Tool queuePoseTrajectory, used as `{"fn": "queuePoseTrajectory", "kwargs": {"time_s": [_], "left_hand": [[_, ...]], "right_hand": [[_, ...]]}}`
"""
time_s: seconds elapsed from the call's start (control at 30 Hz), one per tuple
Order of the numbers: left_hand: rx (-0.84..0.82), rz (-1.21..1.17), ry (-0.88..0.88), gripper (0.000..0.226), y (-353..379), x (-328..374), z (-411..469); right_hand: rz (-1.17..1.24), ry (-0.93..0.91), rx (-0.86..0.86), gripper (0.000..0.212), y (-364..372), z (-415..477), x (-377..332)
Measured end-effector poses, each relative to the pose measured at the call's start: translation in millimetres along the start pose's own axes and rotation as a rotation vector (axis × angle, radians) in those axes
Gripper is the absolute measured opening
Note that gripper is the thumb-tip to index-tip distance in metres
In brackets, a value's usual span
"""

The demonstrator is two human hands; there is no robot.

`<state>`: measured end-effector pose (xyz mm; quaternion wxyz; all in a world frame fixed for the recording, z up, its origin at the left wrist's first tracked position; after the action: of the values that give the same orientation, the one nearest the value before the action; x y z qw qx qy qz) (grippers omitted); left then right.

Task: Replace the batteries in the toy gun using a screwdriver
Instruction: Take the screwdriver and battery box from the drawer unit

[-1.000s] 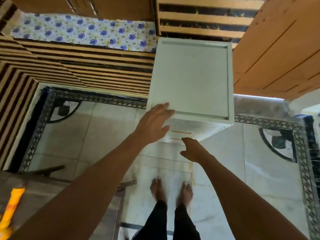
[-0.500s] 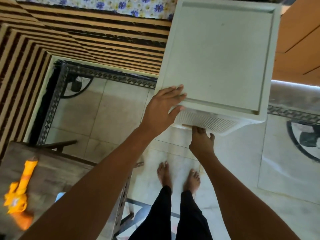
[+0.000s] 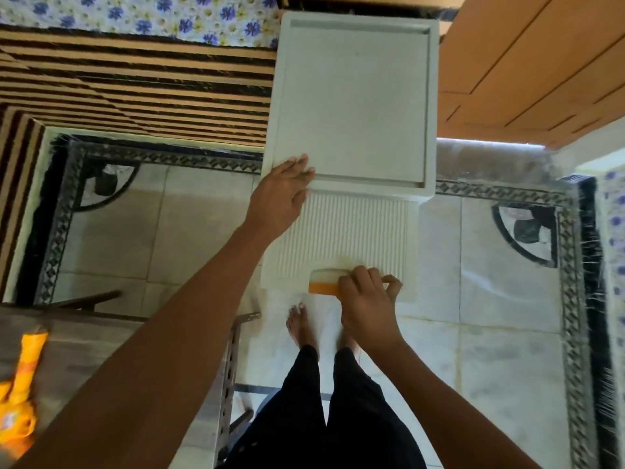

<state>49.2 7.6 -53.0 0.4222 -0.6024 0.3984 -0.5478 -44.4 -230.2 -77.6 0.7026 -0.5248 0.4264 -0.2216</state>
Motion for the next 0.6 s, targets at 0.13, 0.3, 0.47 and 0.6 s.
{"fn": "queuePoseTrajectory", "kwargs": {"time_s": [0.13, 0.3, 0.47, 0.6], "left_hand": [[0.031, 0.007, -0.001, 0.041, -4, 1, 1], [0.044, 0.008, -0.010, 0.040, 3, -3, 3], [0.072, -0.017, -0.034, 0.042, 7, 1, -7], [0.279, -0.018, -0.072, 0.030, 15, 28, -46]], "right_hand": [[-0.026, 0.015, 0.108, 0.037, -7, 34, 11], [-0.070, 0.102, 0.188, 0.030, -4, 106, 25], [-0.014, 0.176, 0.192, 0.036, -2, 135, 39], [0.089, 0.162, 0.176, 0.020, 14, 93, 38]]}}
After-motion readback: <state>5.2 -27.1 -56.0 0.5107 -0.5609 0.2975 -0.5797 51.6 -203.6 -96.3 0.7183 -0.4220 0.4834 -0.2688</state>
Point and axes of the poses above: each hand's wrist, its own z-axis towards the middle knuckle, its own y-axis out of the palm, x = y × z, the point moved 4 cm from there along z, towards the middle knuckle, and after that the axes turned 9 degrees about z, right-handed, at the moved point
